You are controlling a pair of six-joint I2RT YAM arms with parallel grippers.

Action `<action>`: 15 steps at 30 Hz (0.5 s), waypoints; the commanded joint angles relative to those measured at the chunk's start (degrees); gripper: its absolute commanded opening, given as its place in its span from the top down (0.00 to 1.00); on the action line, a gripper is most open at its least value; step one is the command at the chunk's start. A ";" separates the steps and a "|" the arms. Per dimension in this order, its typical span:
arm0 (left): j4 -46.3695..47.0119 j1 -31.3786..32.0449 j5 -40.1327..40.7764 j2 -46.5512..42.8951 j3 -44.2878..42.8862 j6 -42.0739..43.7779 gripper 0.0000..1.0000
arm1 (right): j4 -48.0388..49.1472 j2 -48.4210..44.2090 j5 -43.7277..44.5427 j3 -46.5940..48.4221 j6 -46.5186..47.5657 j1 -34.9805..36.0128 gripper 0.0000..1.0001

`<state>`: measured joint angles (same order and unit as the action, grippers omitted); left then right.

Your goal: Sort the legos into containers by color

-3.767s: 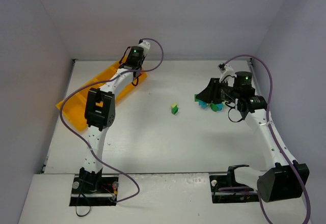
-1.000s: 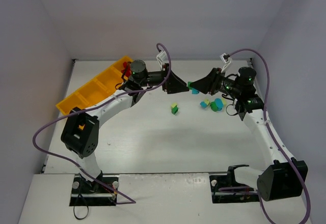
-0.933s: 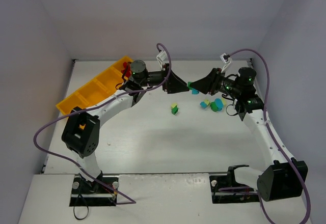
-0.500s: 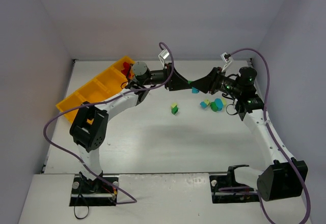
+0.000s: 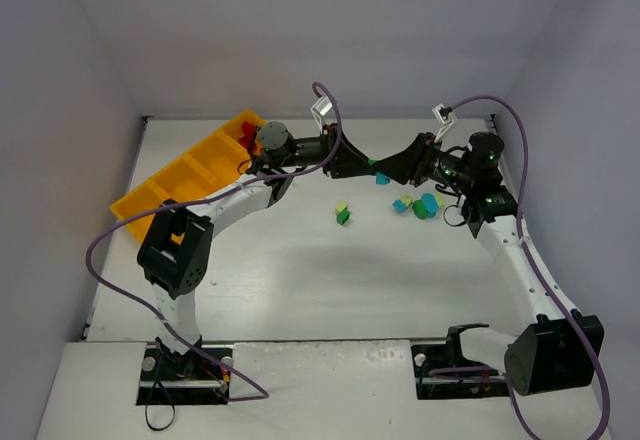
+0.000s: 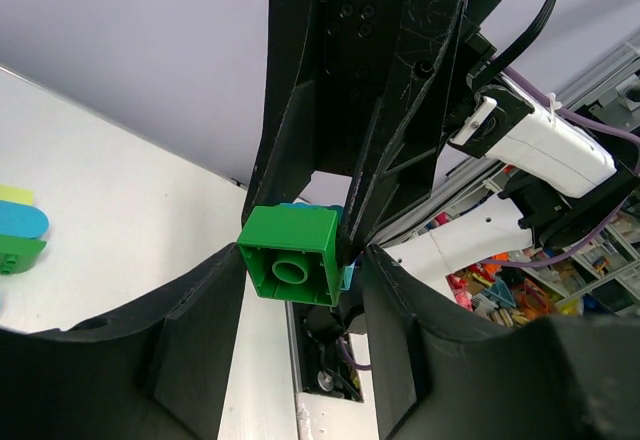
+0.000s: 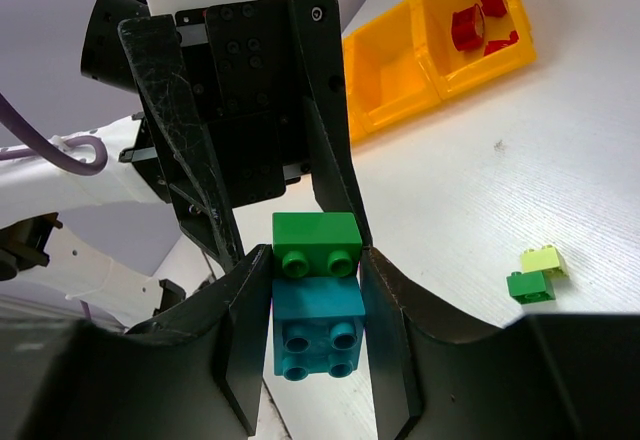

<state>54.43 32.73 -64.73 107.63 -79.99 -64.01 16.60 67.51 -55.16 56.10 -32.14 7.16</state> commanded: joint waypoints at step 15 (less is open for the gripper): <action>1.03 1.55 -2.07 -2.08 -2.72 0.46 0.56 | 5.72 -1.94 -0.74 0.07 -0.20 -0.04 1.00</action>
<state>52.51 33.39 -64.93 107.63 -79.99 -64.55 16.91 67.33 -55.42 55.79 -32.14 7.16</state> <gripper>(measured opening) 0.437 0.344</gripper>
